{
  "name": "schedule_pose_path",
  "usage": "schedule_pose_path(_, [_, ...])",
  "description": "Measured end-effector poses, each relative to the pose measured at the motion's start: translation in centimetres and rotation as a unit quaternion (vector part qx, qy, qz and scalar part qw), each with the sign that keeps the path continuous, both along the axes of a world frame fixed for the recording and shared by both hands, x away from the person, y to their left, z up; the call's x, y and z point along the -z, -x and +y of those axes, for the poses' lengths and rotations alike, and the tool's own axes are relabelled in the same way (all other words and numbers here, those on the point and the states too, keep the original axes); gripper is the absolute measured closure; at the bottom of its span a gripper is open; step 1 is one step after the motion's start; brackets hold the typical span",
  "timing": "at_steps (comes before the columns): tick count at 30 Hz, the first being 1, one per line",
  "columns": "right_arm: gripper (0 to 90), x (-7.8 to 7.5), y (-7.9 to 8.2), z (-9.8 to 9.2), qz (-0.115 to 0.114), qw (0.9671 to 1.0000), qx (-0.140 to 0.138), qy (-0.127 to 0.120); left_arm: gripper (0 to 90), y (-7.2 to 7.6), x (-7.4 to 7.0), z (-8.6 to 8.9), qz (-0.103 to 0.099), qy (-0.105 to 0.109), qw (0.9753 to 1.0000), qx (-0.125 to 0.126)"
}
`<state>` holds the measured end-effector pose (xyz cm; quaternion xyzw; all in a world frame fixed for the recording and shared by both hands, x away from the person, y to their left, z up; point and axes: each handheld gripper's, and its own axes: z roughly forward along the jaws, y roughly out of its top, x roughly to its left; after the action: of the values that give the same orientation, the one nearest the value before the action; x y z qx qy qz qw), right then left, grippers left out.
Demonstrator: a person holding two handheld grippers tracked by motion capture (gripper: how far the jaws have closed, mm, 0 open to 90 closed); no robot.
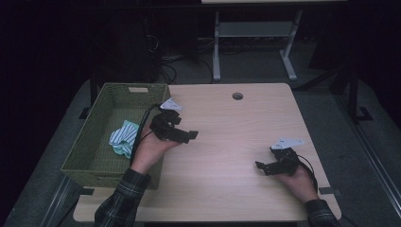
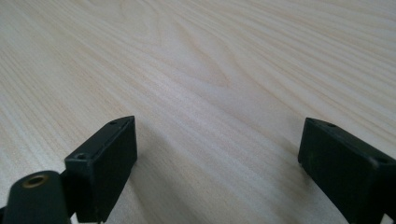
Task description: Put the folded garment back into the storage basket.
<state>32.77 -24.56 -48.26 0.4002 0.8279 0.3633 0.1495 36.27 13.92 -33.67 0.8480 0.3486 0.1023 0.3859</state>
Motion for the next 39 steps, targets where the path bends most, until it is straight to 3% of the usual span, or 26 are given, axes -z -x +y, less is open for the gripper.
schedule_pose_path(11, [11.2, 0.0, 0.0, 0.0, -0.002, 1.0000, -0.002, 0.001, 14.0, 0.4, 2.7, -2.8, 0.006, -0.009, 0.9996, 0.026])
schedule_pose_path(21, [11.2, 0.0, 0.0, 0.0, -0.002, 1.0000, -0.001, 0.001, 13.9, 0.7, 5.2, -4.6, 0.006, -0.021, 0.9993, 0.031])
schedule_pose_path(39, [11.2, 0.0, 0.0, 0.0, 0.000, 1.0000, 0.000, 0.000, 13.8, 0.9, 9.4, -6.0, 0.000, -0.031, 0.9989, 0.035])
